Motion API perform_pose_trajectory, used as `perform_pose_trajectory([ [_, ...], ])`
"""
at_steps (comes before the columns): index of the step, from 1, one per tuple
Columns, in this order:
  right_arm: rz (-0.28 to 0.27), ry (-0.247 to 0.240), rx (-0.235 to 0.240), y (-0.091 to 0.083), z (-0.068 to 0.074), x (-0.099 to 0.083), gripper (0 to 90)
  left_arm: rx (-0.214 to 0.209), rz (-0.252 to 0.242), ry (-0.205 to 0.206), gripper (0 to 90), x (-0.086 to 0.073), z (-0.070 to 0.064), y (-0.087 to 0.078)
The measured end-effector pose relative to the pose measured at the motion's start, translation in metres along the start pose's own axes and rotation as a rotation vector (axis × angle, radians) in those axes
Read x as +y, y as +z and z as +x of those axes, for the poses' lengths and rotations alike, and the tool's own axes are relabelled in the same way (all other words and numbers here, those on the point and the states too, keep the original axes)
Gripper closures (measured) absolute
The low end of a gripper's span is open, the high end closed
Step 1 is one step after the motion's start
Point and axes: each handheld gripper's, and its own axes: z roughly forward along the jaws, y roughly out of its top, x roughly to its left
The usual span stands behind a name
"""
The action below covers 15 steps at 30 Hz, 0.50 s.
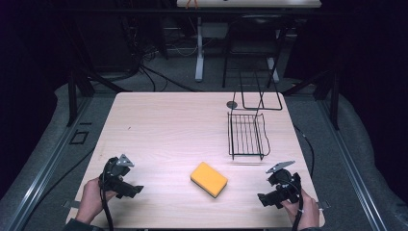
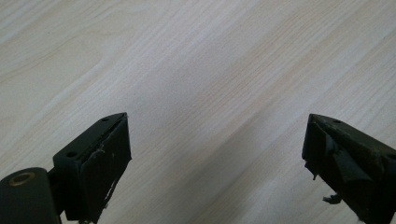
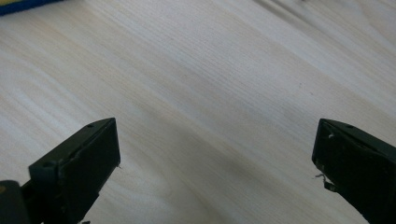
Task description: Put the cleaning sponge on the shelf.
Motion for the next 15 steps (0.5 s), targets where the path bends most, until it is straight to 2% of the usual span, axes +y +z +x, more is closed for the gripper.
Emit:
perform_pose_trajectory([
  [4,0.026,-0.017,0.022,0.0018,0.002,0.0015,0.3,0.004,-0.006,-0.004,8.0,0.0003,-0.0006,-0.0005],
  [7,0.025,-0.023,0.035,0.0032,0.0028,0.002,0.3,0.001,-0.005,-0.002,8.2,0.0007,-0.0008,-0.0007],
  [10,0.041,-0.041,0.075,0.0061,0.0051,0.0035,0.4,-0.003,0.001,0.004,8.3,0.001,-0.002,0.0],
  [15,0.062,-0.068,0.089,0.0095,0.0099,0.0066,0.4,-0.003,0.007,0.014,8.4,0.0013,-0.0031,0.0005],
])
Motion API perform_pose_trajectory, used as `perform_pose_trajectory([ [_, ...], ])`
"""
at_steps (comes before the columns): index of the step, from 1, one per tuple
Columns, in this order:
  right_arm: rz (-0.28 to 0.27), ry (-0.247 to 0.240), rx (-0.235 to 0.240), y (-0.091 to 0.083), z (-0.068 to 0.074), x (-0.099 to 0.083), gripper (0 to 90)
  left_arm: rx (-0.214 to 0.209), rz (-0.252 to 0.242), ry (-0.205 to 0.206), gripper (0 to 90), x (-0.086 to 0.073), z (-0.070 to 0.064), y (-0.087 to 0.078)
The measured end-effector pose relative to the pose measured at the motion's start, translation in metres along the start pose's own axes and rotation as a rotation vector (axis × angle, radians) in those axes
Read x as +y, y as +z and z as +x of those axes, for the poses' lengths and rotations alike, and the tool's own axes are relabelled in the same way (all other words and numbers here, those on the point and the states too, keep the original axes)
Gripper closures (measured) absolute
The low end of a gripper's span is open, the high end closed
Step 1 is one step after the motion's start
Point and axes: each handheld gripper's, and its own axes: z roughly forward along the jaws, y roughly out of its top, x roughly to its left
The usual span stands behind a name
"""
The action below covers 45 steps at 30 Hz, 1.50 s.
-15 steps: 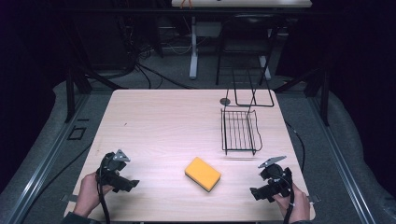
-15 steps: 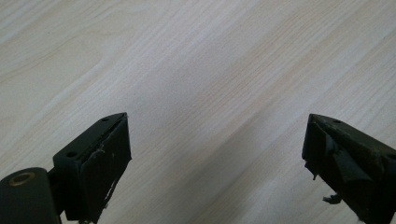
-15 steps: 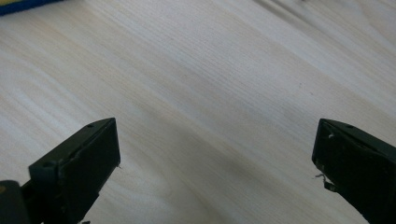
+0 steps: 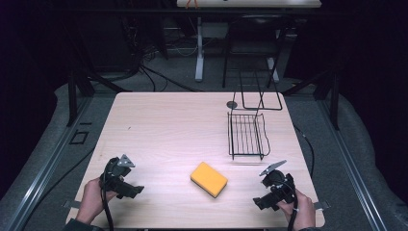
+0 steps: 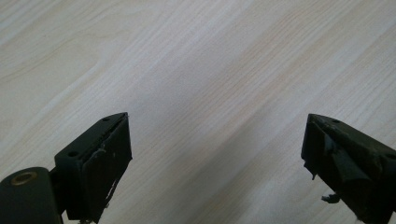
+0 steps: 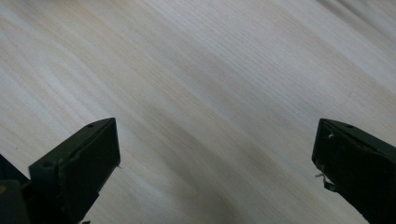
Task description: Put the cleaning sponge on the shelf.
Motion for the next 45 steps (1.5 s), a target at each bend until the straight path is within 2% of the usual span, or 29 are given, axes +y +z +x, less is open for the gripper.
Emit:
perform_pose_trajectory([
  [4,-0.002,-0.031,0.019,0.002,0.006,0.006,1.1,0.0,0.002,0.002,8.5,0.0,-0.001,0.0],
  [12,-0.008,-0.083,0.022,-0.001,0.017,0.018,1.2,0.0,0.002,0.004,8.5,0.0,-0.001,0.002],
  [13,-0.011,-0.092,0.045,-0.001,0.021,0.024,1.2,-0.001,0.005,0.004,8.5,0.0,-0.001,0.002],
  [18,-0.014,-0.115,0.059,0.001,0.029,0.035,1.2,0.003,0.008,0.007,8.4,0.0,-0.002,0.002],
  [22,-0.02,-0.133,0.076,0.004,0.039,0.045,1.2,-0.009,0.0,0.005,7.9,0.0,-0.002,0.002],
  [27,-0.024,-0.143,0.125,0.011,0.045,0.057,1.1,-0.009,0.01,0.01,7.9,0.001,-0.002,0.003],
  [33,-0.036,-0.134,0.136,0.017,0.05,0.065,0.0,-0.008,0.011,0.013,8.0,0.001,-0.003,0.003],
  [43,-0.05,-0.161,0.122,0.026,0.062,0.083,0.0,-0.006,0.01,0.017,8.0,0.001,-0.003,0.003],
  [45,-0.044,-0.175,0.117,0.03,0.066,0.087,0.0,-0.017,0.009,0.017,7.6,0.001,-0.003,0.003],
])
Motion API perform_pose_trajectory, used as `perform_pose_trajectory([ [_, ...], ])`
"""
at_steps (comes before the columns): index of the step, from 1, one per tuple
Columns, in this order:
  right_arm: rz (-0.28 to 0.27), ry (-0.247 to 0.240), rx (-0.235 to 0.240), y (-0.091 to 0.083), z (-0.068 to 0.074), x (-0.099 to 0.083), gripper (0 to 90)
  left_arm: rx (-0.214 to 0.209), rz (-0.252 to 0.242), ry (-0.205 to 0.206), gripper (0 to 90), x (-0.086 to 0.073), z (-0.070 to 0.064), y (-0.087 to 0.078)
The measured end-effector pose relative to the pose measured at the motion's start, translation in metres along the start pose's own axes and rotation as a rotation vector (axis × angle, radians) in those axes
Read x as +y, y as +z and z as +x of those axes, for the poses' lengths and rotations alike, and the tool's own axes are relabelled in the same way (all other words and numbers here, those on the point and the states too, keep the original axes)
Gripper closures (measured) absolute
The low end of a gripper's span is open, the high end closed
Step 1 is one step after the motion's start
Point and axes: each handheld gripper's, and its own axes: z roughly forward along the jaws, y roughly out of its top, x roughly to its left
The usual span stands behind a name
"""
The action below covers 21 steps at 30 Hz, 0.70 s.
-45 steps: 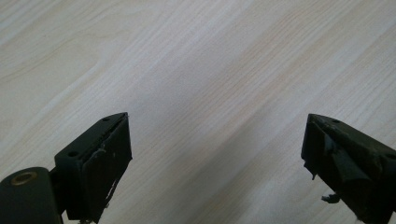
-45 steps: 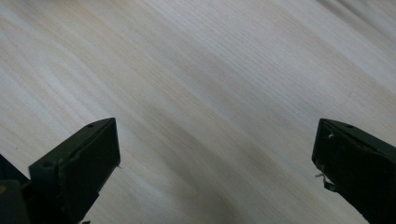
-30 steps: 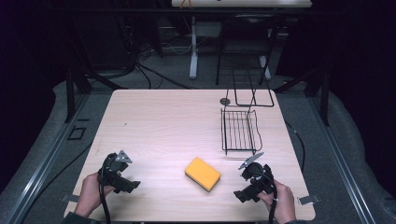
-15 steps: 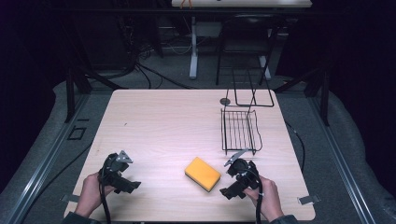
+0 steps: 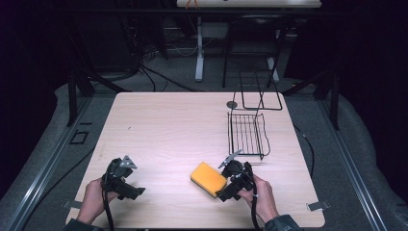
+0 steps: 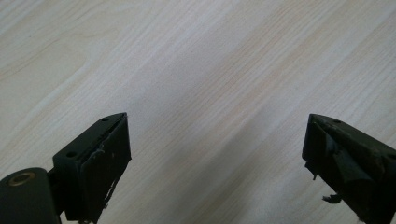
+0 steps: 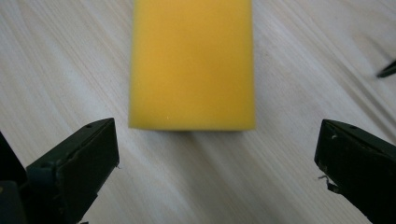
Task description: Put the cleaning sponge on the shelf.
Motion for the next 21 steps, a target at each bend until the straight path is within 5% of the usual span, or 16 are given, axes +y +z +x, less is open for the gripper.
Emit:
perform_pose_trajectory([
  [21,0.124,-0.027,-0.042,0.036,0.015,0.025,6.7,0.002,0.005,0.009,7.0,0.0,0.0,0.001],
])
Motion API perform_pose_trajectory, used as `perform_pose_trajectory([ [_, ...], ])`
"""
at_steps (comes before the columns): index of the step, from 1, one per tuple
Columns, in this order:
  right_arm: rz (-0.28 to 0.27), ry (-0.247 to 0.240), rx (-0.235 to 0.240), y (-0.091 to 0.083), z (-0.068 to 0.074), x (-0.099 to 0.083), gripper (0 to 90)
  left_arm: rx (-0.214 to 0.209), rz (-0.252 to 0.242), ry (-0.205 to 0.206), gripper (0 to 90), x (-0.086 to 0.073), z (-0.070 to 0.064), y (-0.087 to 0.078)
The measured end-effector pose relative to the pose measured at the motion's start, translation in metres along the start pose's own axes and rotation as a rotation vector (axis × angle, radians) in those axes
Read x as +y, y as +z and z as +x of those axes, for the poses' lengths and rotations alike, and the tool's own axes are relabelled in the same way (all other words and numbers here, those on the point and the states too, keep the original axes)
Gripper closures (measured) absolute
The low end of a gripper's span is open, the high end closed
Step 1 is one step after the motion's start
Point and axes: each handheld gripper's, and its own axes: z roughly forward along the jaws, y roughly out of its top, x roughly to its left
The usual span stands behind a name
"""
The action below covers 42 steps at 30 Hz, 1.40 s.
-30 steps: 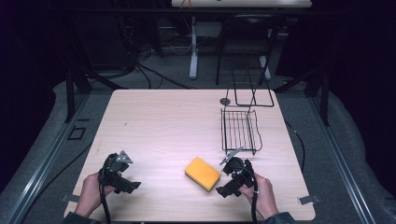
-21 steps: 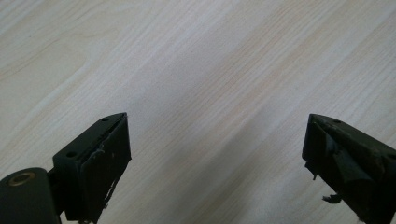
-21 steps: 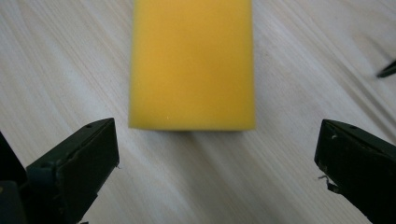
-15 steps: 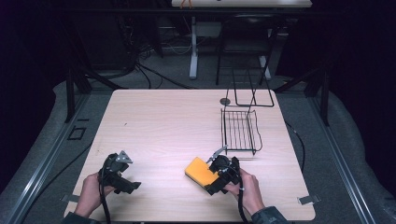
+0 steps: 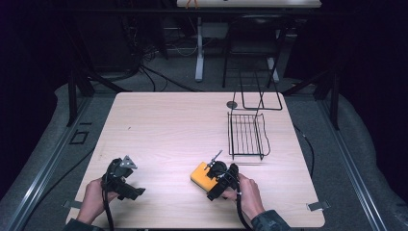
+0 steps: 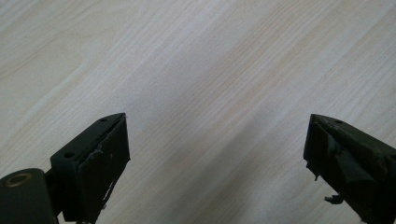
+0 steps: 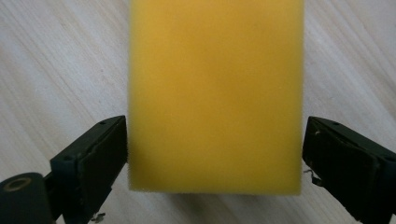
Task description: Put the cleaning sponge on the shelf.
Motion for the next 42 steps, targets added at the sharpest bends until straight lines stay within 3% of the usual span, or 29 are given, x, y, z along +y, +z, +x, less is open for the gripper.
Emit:
perform_pose_trajectory([
  [14,0.056,-0.022,-0.022,0.009,0.002,0.0,16.6,-0.003,0.002,0.0,7.1,0.0,-0.001,0.0],
  [16,0.047,-0.025,-0.032,0.006,0.003,0.001,21.8,-0.003,0.002,0.0,7.1,0.0,-0.001,0.0],
  [42,-0.02,-0.011,-0.037,-0.018,0.001,0.001,22.2,-0.003,0.004,0.003,7.3,0.0,-0.001,0.0],
])
